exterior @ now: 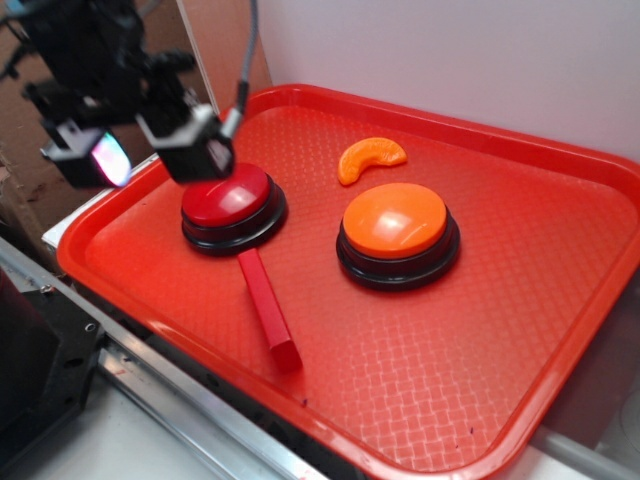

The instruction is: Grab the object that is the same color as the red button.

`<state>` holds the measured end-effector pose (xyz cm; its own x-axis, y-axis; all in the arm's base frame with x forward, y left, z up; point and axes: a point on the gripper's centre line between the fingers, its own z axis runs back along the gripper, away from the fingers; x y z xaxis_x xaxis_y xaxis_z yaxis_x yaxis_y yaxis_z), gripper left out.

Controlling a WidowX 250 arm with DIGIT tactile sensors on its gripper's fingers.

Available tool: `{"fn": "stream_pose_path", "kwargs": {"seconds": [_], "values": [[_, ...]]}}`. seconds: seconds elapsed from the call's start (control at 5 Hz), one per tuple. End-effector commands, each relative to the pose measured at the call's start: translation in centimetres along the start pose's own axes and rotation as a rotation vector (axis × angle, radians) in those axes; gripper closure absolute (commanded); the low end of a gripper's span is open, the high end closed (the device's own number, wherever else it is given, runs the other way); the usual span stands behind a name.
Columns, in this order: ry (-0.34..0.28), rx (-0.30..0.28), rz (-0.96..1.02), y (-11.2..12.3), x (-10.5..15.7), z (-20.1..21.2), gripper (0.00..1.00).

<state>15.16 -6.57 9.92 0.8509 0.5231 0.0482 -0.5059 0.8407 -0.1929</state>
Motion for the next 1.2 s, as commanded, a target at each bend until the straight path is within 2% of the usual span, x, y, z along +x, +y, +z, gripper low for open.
{"fn": "stream_pose_path", "kwargs": {"seconds": [0.0,0.2,0.4,0.6,0.8,1.0], "values": [[0.024,0.012,0.009,-2.5,0.9,-6.2,0.0],[0.083,-0.035,-0.005,-2.6,1.2,-7.7,0.0],[0.092,-0.026,-0.01,-2.5,1.2,-8.7,0.0],[0.095,-0.008,0.011,-2.2,1.2,-9.4,0.07],[0.07,0.001,0.035,-2.1,1.2,-9.0,1.0],[0.047,0.023,0.011,-2.0,1.5,-8.2,1.0]]}}
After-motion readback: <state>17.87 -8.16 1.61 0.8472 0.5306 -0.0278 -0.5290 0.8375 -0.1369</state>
